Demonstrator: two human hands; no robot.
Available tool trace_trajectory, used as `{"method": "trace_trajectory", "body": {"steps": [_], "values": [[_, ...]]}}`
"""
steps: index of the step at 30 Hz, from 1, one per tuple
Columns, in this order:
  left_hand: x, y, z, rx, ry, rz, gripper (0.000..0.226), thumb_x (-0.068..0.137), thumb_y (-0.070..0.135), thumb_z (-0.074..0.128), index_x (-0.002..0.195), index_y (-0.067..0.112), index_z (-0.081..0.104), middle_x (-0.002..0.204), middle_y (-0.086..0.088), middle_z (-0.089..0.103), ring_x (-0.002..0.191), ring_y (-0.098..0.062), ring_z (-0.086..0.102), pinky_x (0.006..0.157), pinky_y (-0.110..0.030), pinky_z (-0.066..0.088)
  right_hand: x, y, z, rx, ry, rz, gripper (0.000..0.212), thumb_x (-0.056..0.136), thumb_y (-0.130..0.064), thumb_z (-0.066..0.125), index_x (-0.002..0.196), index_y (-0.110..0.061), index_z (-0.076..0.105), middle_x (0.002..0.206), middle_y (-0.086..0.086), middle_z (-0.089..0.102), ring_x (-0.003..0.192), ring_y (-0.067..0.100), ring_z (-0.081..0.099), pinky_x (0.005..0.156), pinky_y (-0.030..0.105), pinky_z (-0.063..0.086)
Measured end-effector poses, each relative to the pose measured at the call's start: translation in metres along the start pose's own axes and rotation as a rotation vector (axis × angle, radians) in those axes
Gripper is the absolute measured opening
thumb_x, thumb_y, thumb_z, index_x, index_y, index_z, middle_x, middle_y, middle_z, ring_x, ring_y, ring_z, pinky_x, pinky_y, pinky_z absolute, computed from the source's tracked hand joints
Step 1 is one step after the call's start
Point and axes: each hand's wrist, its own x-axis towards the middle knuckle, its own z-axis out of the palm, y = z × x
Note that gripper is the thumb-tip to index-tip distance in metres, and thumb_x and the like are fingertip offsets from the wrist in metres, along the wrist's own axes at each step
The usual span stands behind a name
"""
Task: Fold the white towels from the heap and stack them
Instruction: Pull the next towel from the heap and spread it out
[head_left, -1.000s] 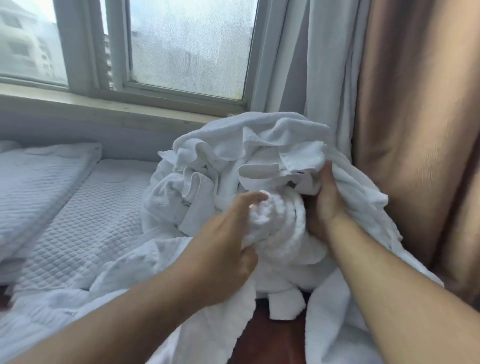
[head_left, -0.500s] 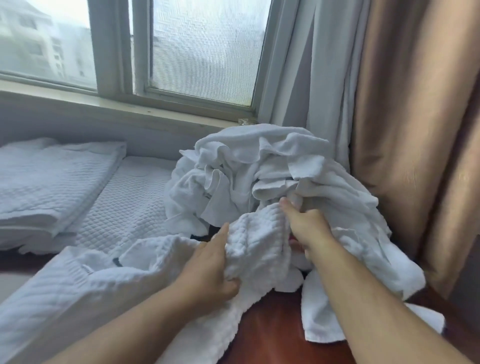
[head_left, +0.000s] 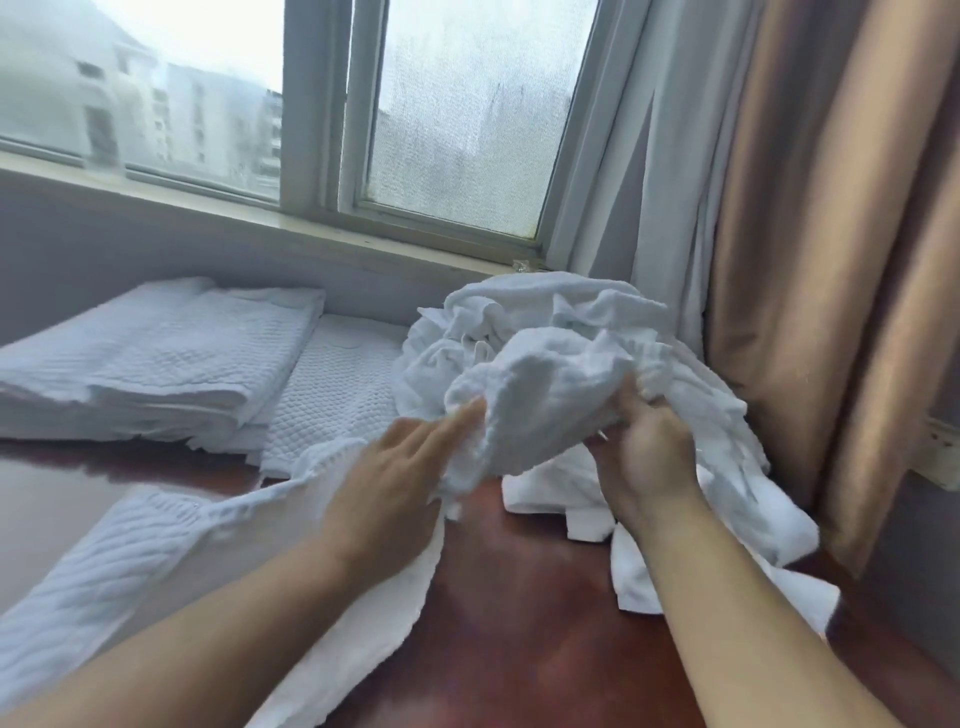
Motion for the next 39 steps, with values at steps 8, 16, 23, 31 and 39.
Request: {"method": "trace_trajectory", "body": {"steps": [8, 16, 23, 31, 39], "values": [[-0.049, 0.023, 0.035, -0.367, -0.51, -0.264, 0.061, 0.087, 0.056, 0.064, 0.141, 0.031, 0.052, 0.128, 0.018, 0.06, 0.12, -0.001, 0.052, 0.107, -0.026, 0.039, -0.093, 0.048, -0.1, -0.705, 0.77, 0.263, 0.019, 0.088, -0.02, 0.062, 0.101, -0.008, 0.069, 0.099, 0.011, 0.07, 0.085, 0.027, 0.063, 0.067, 0.038, 0.051], [-0.063, 0.028, 0.03, -0.345, -0.683, -0.216, 0.03, 0.103, 0.05, 0.045, 0.122, 0.051, 0.067, 0.126, 0.038, 0.053, 0.127, 0.007, 0.039, 0.108, -0.014, 0.029, -0.067, 0.032, -0.062, -1.473, 0.049, -0.114, 0.039, 0.098, -0.041, 0.052, 0.132, -0.026, 0.063, 0.15, -0.003, 0.045, 0.143, 0.019, 0.033, 0.118, 0.041, 0.03], [-0.064, 0.024, 0.036, -0.161, -0.549, -0.317, 0.043, 0.099, 0.054, 0.051, 0.138, 0.036, 0.056, 0.135, 0.022, 0.054, 0.133, -0.006, 0.038, 0.113, -0.025, 0.029, -0.081, 0.095, -0.063, -1.71, -0.147, 0.026, 0.039, 0.098, -0.046, 0.036, 0.126, -0.036, 0.062, 0.125, -0.01, 0.06, 0.122, 0.017, 0.05, 0.103, 0.041, 0.035], [-0.046, 0.002, 0.048, -0.09, -0.569, -0.319, 0.045, 0.097, 0.06, 0.046, 0.136, 0.039, 0.058, 0.145, 0.025, 0.049, 0.14, -0.005, 0.03, 0.119, -0.032, 0.022, -0.069, 0.095, -0.072, -1.293, 0.035, -0.075, 0.031, 0.099, -0.04, 0.051, 0.076, -0.02, 0.057, 0.067, -0.001, 0.062, 0.068, 0.018, 0.059, 0.076, 0.049, 0.052], [-0.038, -0.005, 0.055, -0.041, -0.576, -0.317, 0.043, 0.098, 0.058, 0.045, 0.136, 0.042, 0.057, 0.144, 0.027, 0.048, 0.139, -0.001, 0.029, 0.116, -0.027, 0.022, -0.061, 0.098, -0.079, -1.175, 0.063, -0.143, 0.019, 0.097, -0.046, 0.056, 0.107, -0.031, 0.063, 0.075, -0.01, 0.067, 0.073, 0.004, 0.063, 0.076, 0.032, 0.053]]}}
